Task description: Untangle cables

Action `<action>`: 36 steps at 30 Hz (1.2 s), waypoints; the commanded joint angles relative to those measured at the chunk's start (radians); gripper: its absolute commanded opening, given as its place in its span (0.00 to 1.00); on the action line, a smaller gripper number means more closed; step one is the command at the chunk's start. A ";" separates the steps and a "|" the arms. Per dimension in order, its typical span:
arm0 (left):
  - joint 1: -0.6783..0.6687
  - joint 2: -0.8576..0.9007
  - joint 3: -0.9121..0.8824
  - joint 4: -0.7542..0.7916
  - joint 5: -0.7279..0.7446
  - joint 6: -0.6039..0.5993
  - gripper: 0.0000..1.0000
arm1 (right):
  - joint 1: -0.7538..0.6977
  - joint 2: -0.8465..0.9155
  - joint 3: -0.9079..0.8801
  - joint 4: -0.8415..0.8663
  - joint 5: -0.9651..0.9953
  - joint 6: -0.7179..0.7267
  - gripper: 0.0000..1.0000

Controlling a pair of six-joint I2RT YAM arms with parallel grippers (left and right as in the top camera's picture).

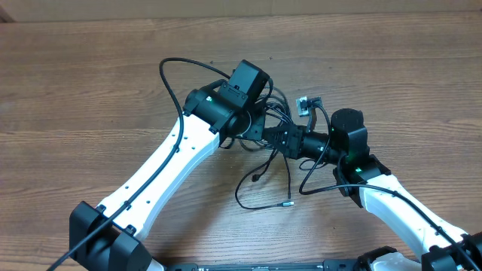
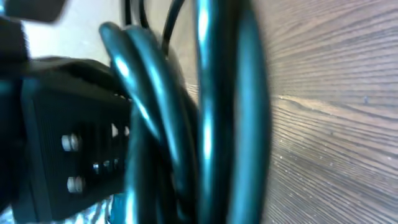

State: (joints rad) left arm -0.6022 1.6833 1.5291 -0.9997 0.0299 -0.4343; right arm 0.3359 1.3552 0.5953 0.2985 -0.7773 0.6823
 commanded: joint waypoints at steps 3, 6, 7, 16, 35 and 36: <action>0.039 0.011 0.011 0.060 0.104 0.104 0.04 | -0.011 -0.014 0.006 -0.020 -0.009 -0.057 0.04; 0.039 0.011 0.011 0.069 0.155 0.143 0.04 | -0.011 -0.014 0.006 -0.025 -0.009 -0.063 0.04; 0.039 0.011 0.011 0.069 0.156 0.143 0.04 | -0.011 -0.014 0.006 -0.026 -0.009 -0.064 0.04; 0.039 0.011 0.011 0.083 0.536 0.373 0.04 | -0.011 -0.014 0.006 -0.133 0.067 -0.190 0.04; 0.069 0.011 0.011 0.070 1.045 0.615 0.04 | -0.011 -0.014 0.006 -0.262 0.266 -0.194 0.24; 0.072 0.011 0.011 0.070 1.057 0.615 0.04 | -0.011 -0.014 0.006 -0.263 0.279 -0.194 0.32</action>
State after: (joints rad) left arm -0.5041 1.7226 1.5112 -0.9508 0.7410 0.1169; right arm 0.3092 1.3071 0.6079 0.0593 -0.5766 0.5152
